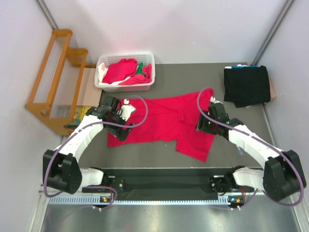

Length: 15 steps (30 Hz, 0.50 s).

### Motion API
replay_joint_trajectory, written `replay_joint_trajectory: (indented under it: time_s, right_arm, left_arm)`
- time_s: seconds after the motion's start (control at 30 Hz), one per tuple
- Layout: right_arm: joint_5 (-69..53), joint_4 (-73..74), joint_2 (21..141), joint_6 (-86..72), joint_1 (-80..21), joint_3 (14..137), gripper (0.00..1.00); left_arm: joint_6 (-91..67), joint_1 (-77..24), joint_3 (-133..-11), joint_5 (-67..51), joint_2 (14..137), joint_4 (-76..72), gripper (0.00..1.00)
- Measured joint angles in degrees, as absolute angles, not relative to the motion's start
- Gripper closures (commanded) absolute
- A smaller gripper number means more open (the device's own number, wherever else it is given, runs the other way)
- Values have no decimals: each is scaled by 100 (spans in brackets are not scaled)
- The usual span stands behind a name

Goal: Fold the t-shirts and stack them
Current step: Flatten the tshirt out, then fold the tshirt

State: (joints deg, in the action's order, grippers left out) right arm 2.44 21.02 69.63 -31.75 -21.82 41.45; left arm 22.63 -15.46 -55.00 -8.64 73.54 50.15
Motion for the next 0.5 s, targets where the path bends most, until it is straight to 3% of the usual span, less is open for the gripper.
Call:
replay_joint_trajectory:
  time_s: [0.5]
  right_arm:
    - [169,3221,5419,-4191,-3640,3413,49]
  left_arm:
    - [2226,-1546,-5269,-353,7288,4851,1]
